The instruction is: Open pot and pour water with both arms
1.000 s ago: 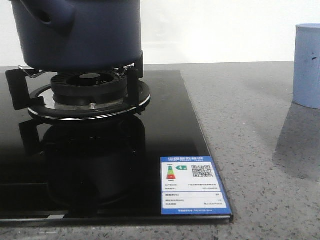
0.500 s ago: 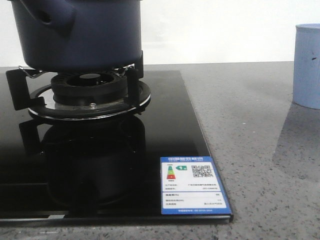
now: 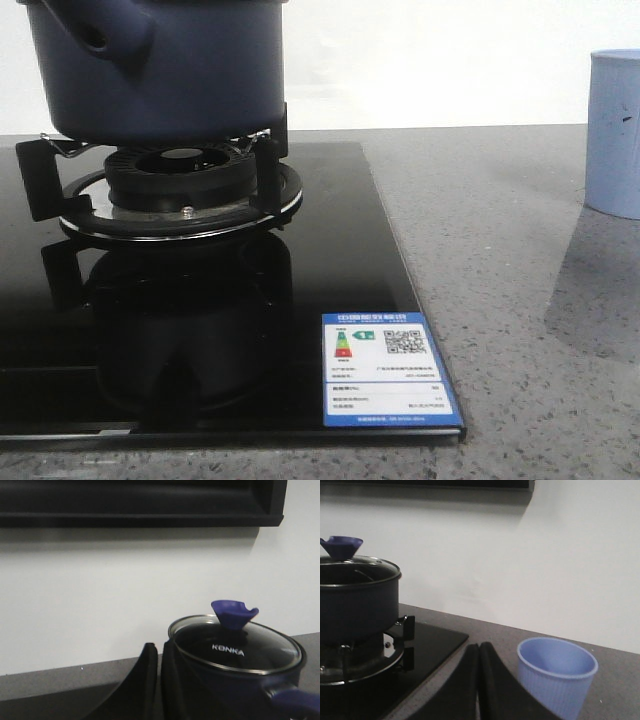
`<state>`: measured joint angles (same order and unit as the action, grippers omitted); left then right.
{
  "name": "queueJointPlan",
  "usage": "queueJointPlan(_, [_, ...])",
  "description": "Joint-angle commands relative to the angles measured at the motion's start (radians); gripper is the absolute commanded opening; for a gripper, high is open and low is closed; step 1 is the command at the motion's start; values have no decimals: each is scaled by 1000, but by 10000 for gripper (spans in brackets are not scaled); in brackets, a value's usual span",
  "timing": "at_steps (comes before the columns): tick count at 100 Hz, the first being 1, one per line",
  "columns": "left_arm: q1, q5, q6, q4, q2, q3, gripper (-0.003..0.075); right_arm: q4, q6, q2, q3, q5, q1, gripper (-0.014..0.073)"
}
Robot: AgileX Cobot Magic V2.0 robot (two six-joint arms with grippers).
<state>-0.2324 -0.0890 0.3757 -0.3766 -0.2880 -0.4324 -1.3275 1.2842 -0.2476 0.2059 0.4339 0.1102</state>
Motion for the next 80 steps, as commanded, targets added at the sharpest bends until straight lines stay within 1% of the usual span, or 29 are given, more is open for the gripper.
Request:
queueJointPlan(1, [3, 79, -4, -21, 86, 57, -16, 17, 4, 57, -37, -38, -2, -62])
queueJointPlan(11, [3, 79, -4, -25, 172, 120, -16, 17, 4, 107, -97, -36, -2, -62])
queueJointPlan(21, [3, 77, -4, -25, 224, 150, -16, 17, 4, 123, -108, -36, -2, -62])
queueJointPlan(80, [3, 75, -4, -25, 229, 165, -16, 17, 6, 123, -108, -34, -2, -62])
